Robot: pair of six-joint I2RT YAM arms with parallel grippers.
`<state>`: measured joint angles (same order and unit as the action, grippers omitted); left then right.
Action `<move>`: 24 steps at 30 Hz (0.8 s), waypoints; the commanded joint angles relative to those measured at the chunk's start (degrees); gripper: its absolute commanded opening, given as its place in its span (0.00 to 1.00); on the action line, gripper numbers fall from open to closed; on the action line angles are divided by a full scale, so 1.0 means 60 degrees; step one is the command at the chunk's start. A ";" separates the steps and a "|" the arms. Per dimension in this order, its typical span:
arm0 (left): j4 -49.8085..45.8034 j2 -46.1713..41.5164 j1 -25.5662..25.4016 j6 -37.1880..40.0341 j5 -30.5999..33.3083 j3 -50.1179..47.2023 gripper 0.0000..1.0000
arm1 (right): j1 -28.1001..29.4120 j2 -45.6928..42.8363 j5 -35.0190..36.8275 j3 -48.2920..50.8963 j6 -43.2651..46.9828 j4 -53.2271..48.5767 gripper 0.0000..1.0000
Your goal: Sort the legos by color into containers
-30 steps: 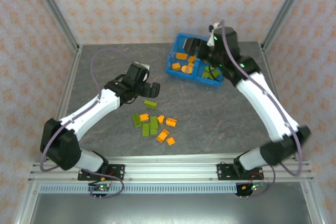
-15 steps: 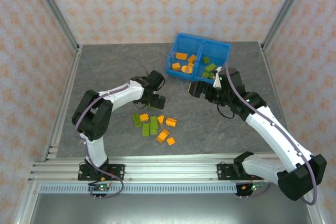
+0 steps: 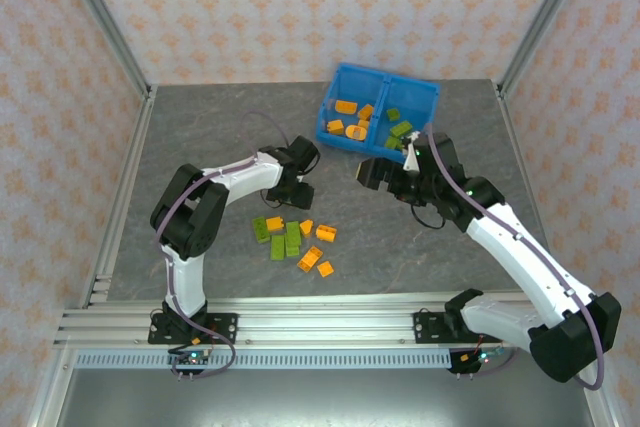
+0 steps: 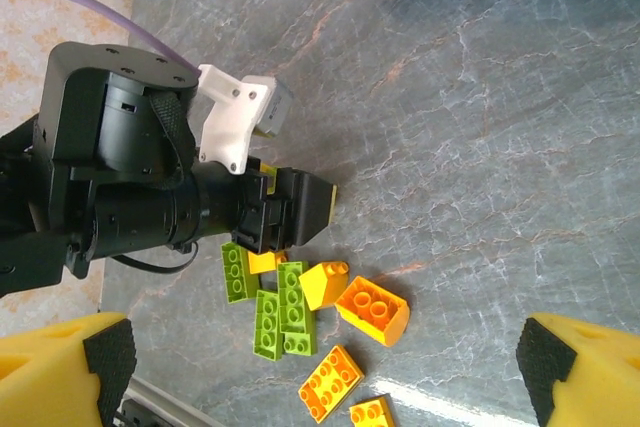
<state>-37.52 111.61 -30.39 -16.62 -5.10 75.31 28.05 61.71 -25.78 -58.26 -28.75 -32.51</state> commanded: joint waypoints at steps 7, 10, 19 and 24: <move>-0.0282 -0.1113 -0.0279 -0.0298 -0.0752 0.1245 0.60 | 0.0173 -0.0282 -0.0178 -0.0030 0.0041 -0.0256 0.98; -0.0109 -0.1122 -0.0524 -0.0407 -0.1184 0.2564 0.59 | 0.0188 -0.0910 0.0534 0.0018 -0.0225 -0.0053 0.98; 0.0108 0.2527 -0.1161 -0.0224 -0.1249 0.8718 0.56 | 0.0173 -0.3096 0.3552 0.0892 -0.1218 0.0050 0.99; 0.0037 0.5016 -0.1400 0.0168 -0.1368 1.2544 0.56 | 0.0174 -0.3591 0.3762 0.0956 -0.1400 -0.0566 0.99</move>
<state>-35.75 135.94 -38.11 -17.52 -12.19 143.13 28.95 41.50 -7.05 -53.52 -35.40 -33.17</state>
